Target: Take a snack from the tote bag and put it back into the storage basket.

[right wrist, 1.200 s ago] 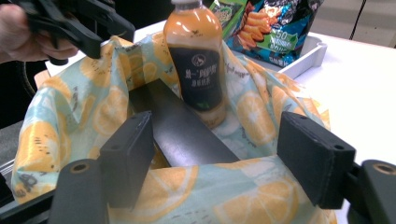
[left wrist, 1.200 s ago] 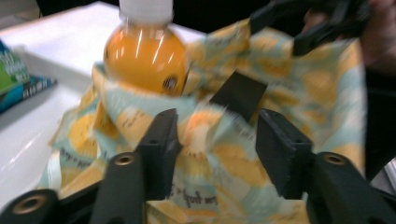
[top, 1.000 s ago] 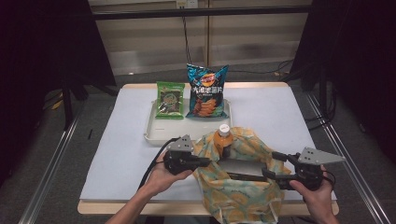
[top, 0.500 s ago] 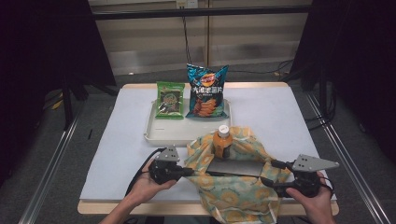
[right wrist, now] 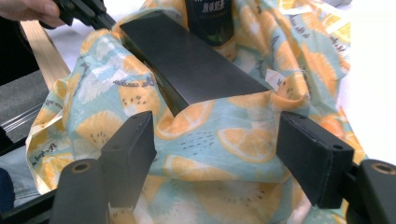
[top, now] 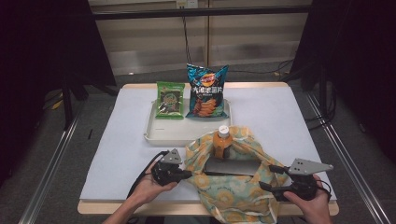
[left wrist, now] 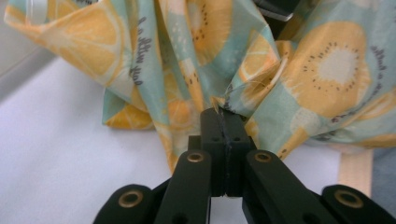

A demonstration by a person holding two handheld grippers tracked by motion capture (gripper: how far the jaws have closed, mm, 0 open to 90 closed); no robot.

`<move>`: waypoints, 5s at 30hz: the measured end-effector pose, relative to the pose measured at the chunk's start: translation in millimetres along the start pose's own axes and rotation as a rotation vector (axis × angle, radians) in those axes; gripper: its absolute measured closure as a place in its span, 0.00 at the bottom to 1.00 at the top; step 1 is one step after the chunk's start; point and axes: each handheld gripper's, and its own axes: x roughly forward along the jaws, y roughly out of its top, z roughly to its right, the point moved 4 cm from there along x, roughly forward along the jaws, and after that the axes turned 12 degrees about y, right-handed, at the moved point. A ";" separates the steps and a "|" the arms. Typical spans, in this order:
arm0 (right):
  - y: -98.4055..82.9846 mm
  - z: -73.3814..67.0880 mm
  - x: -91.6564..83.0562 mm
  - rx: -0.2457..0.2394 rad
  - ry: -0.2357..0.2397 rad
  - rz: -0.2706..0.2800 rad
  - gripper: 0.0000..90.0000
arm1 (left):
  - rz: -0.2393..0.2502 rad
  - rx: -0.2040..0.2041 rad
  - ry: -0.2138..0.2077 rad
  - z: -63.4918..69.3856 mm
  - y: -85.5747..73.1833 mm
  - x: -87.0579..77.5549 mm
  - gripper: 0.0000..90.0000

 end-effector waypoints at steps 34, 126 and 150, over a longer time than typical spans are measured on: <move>11.5 -8.7 0.4 -0.066 0.085 0.039 0.66 | 0.110 0.173 -0.068 35.7 76.6 19.9 0.66; 17.6 5.1 -1.1 -0.012 -0.035 0.123 0.23 | 0.041 0.293 -0.133 51.9 69.8 37.7 0.48; 14.5 5.4 -9.7 0.004 -0.079 0.089 1.00 | 0.086 0.231 -0.112 40.9 71.5 19.0 0.49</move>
